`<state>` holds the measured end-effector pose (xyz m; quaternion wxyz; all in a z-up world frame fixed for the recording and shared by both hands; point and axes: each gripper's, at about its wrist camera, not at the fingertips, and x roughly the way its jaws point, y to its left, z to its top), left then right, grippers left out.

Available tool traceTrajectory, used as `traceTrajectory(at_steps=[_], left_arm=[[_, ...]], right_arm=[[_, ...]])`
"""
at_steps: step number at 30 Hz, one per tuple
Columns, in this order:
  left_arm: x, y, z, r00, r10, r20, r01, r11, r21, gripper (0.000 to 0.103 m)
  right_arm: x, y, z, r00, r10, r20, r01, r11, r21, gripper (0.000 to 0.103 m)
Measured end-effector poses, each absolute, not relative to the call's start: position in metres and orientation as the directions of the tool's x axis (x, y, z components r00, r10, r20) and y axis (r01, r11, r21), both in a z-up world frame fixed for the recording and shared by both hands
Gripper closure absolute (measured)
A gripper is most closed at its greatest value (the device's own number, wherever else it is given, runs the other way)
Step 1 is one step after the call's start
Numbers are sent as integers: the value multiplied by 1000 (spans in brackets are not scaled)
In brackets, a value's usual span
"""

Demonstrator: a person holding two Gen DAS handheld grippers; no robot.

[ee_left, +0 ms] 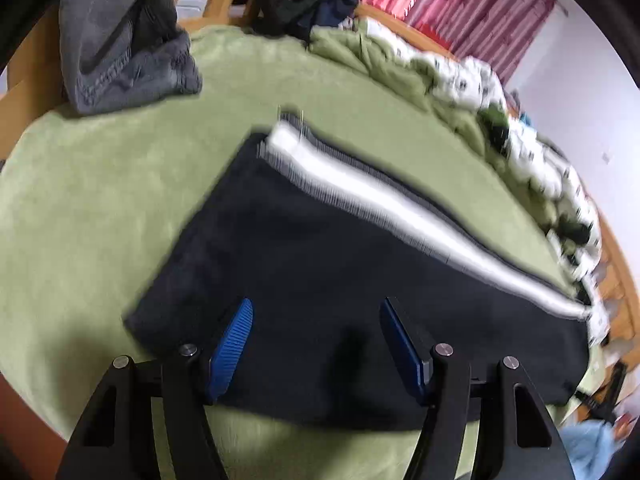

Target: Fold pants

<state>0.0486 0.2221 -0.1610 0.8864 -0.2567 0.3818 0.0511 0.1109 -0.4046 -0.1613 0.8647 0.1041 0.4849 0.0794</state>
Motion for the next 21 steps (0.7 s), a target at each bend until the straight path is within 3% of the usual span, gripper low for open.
traceTrajectory(at_steps=[2, 9, 13, 15, 16, 21], left_arm=[[66, 234, -146, 732, -111, -673, -270, 859, -435, 39], [151, 264, -146, 709, -74, -702, -309, 861, -403, 45], [183, 273, -158, 671, -111, -733, -314, 853, -417, 58], [194, 270, -163, 641, -52, -766, -336, 878, -341, 81], [197, 268, -165, 633, -23, -774, -338, 891, -303, 84], [171, 298, -154, 744, -76, -663, -327, 824, -462, 86]], right_arm=[[113, -408, -140, 553, 253, -794, -17, 956, 293, 50], [140, -411, -77, 630, 236, -740, 27, 945, 325, 50], [148, -401, -51, 652, 200, -732, 27, 958, 286, 50], [153, -390, -39, 654, 190, -733, 24, 962, 271, 50], [156, -385, -35, 651, 188, -735, 26, 963, 269, 50], [153, -369, -28, 628, 131, -767, 26, 982, 188, 50]])
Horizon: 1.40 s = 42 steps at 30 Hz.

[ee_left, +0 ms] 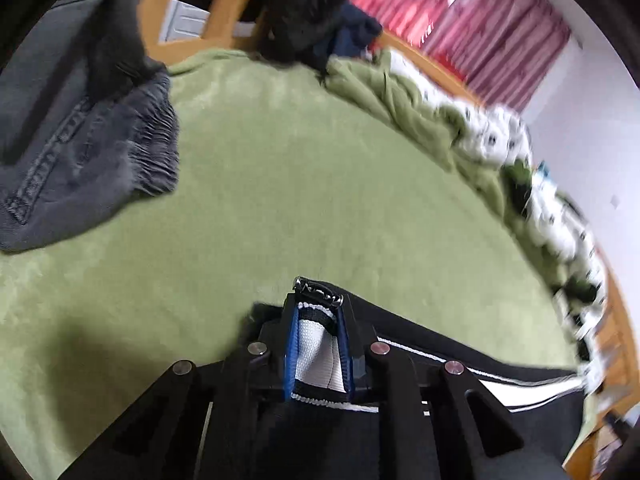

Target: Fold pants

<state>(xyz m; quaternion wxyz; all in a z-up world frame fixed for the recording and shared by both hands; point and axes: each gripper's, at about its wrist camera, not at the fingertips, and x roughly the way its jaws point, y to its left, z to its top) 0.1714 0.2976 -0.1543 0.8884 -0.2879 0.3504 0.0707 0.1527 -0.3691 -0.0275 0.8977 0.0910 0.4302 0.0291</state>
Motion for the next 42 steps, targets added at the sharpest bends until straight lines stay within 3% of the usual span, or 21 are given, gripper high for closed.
traceTrajectory(at_steps=[6, 8, 9, 13, 16, 18, 23, 27, 34, 42], left_arm=[[176, 294, -174, 693, -46, -720, -359, 843, -400, 83], [174, 292, -166, 676, -11, -736, -383, 849, -365, 62], [174, 291, -161, 652, 25, -758, -417, 847, -330, 57], [158, 275, -132, 697, 77, -713, -392, 874, -289, 54], [154, 260, -120, 755, 6, -656, -304, 889, -342, 44], [159, 248, -126, 759, -41, -649, -256, 899, -356, 44], [176, 247, -172, 665, -11, -746, -326, 895, -303, 44], [172, 248, -170, 674, -28, -739, -325, 886, -330, 44], [112, 246, -138, 689, -30, -724, -346, 864, -365, 44], [-8, 241, -153, 751, -197, -631, -281, 769, -574, 44]], right_arm=[[150, -358, -44, 595, 122, -794, -10, 989, 145, 50], [154, -357, -49, 590, 119, -799, -26, 991, 129, 50], [156, -357, -50, 590, 120, -799, -32, 992, 125, 50], [171, -356, -57, 607, 120, -785, -74, 993, 94, 50], [192, -357, -70, 623, 120, -773, -90, 993, 82, 50], [214, -355, -85, 621, 131, -773, -88, 991, 98, 50], [266, -339, -131, 589, 135, -797, -114, 990, 83, 50], [295, -341, -166, 543, 111, -832, -70, 994, 87, 50], [264, -352, -132, 566, 234, -791, -46, 966, 254, 50], [180, -333, -79, 650, 262, -714, -101, 960, 260, 50]])
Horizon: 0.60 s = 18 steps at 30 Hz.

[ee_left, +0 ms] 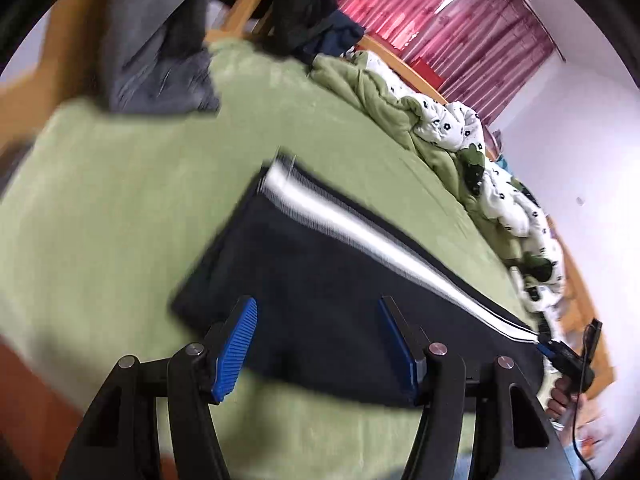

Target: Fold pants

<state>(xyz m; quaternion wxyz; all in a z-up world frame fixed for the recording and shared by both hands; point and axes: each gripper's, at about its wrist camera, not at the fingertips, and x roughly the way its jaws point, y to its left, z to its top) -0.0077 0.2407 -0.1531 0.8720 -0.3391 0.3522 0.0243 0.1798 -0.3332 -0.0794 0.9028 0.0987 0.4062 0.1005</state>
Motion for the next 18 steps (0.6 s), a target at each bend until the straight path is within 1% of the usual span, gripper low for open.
traceTrajectory(at_steps=[2, 5, 6, 10, 12, 14, 16, 18], left_arm=[[-18, 245, -167, 731, -205, -651, -314, 746, -588, 44], [-28, 262, -172, 726, -167, -667, -366, 728, -580, 45], [-28, 269, -170, 709, -150, -689, -392, 729, -562, 45], [-25, 278, -161, 697, -161, -699, -366, 758, -539, 44], [-20, 276, -167, 688, -172, -705, -359, 764, -536, 44], [-14, 275, -186, 678, -209, -704, -363, 738, -569, 44], [-11, 278, -208, 686, -264, -678, -366, 680, -636, 44], [-14, 281, -218, 754, -281, -593, -329, 620, -712, 44]], right_arm=[[164, -324, -71, 650, 257, -715, -118, 964, 240, 50], [143, -310, -55, 651, 254, -715, -131, 966, 224, 50], [137, -305, -49, 650, 257, -715, -137, 965, 222, 50], [116, -292, -26, 671, 233, -704, -142, 972, 186, 50], [109, -283, -19, 669, 247, -701, -153, 969, 195, 50], [103, -271, -13, 666, 272, -694, -176, 962, 208, 50], [98, -263, -10, 668, 283, -688, -178, 959, 221, 50], [94, -254, -9, 663, 291, -690, -186, 957, 224, 49]])
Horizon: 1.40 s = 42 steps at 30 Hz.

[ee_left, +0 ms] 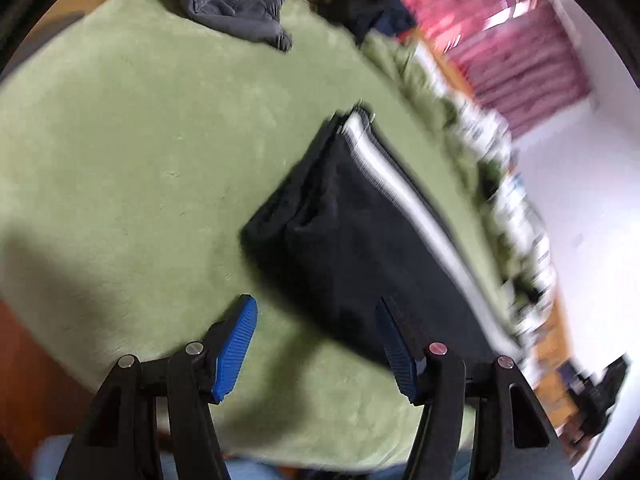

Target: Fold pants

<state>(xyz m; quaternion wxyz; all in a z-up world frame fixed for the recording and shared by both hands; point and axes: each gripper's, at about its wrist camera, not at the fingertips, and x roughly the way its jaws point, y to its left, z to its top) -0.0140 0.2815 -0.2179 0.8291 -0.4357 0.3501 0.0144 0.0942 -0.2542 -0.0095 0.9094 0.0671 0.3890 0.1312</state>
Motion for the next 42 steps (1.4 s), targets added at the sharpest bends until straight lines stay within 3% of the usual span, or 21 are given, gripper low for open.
traceTrajectory(at_steps=[6, 8, 10, 12, 15, 17, 20, 24, 32, 37, 39, 40, 42], left_arm=[[-2, 294, -226, 813, -261, -520, -329, 531, -781, 51], [2, 297, -225, 812, -247, -528, -346, 526, -777, 75], [5, 300, -224, 807, -255, -532, -355, 510, -783, 84], [1, 301, -217, 824, -258, -505, -343, 484, -805, 86], [6, 275, -173, 823, -160, -545, -334, 639, -693, 86], [15, 243, -136, 842, -143, -520, -273, 719, -640, 86], [35, 187, -93, 868, -266, -419, -99, 735, -671, 86], [67, 85, -55, 834, -372, -409, 57, 794, -606, 86], [124, -134, -109, 612, -615, -496, 242, 743, -624, 87], [136, -224, -181, 461, -608, -647, 185, 778, -600, 85], [133, -224, -187, 462, -608, -646, 184, 778, -601, 84], [131, -217, -184, 454, -638, -621, 199, 753, -628, 79], [128, -203, -176, 402, -686, -606, 207, 713, -670, 57]], right_arm=[[93, -245, -30, 643, 264, -719, -127, 962, 240, 47], [92, -246, -36, 630, 264, -730, -107, 961, 255, 47], [89, -248, -38, 614, 259, -745, -110, 964, 244, 47], [85, -251, -36, 604, 240, -760, -140, 971, 196, 47], [82, -260, -30, 633, 175, -754, -172, 982, 83, 47], [82, -275, -28, 664, 167, -729, -201, 979, 41, 47], [88, -307, -34, 687, 200, -698, -206, 976, 77, 47], [95, -362, -57, 707, 197, -679, -179, 979, 98, 47], [84, -463, -78, 719, 149, -679, -39, 984, 175, 47], [78, -483, -78, 715, 187, -673, -16, 968, 252, 47], [78, -476, -78, 712, 183, -678, -27, 972, 235, 47], [78, -472, -78, 713, 182, -677, -32, 973, 228, 47], [78, -463, -79, 705, 205, -679, -54, 970, 237, 47]])
